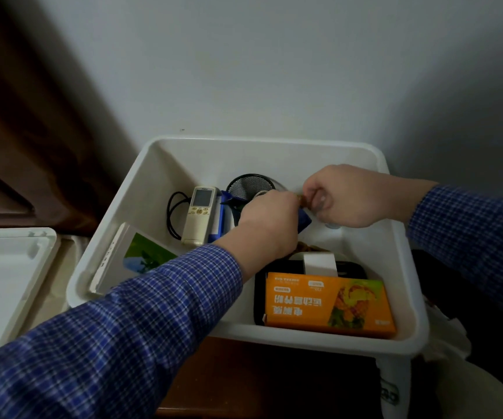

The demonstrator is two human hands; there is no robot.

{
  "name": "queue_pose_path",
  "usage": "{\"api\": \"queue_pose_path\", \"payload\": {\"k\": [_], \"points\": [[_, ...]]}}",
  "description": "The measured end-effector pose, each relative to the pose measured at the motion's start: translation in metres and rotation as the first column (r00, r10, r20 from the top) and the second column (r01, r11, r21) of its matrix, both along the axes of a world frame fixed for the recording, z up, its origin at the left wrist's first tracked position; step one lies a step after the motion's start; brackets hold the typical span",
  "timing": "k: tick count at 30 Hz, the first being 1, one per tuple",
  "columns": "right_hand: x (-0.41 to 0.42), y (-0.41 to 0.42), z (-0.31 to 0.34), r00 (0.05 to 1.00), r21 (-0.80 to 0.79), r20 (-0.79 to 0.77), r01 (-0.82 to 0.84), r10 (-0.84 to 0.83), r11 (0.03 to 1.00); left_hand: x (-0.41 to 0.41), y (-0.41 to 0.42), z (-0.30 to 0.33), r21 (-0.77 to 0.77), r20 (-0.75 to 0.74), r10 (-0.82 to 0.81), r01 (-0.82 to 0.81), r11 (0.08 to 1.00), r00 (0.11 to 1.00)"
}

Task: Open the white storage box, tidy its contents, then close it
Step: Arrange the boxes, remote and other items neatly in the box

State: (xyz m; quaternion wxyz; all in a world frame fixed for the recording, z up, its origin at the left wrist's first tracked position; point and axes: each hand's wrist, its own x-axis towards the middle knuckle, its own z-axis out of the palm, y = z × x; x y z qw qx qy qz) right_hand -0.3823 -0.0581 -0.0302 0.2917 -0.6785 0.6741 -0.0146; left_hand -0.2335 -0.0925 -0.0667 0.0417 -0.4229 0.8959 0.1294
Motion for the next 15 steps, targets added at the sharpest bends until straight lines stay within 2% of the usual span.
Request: {"api": "queue_pose_path", "payload": {"k": [2,9,12,15], "points": [[0.004,-0.005,-0.007,0.995,-0.021,-0.097,-0.039,0.037,0.999,0.0,0.002,-0.002,0.004,-0.033,-0.021,0.021,1.0,0.999],[0.02,-0.018,-0.031,0.957,-0.013,-0.269,-0.115,0.107,0.993,0.007,-0.004,-0.007,0.04,-0.123,-0.078,0.083,0.996,0.989],[0.02,-0.022,-0.036,0.909,-0.044,-0.401,-0.146,0.116,0.988,0.008,-0.006,-0.007,0.003,-0.102,-0.117,0.118,0.993,0.988],[0.018,-0.02,-0.039,0.866,-0.034,-0.486,-0.157,0.121,0.987,0.014,-0.01,-0.005,-0.018,-0.084,-0.068,0.067,0.998,0.994]]}}
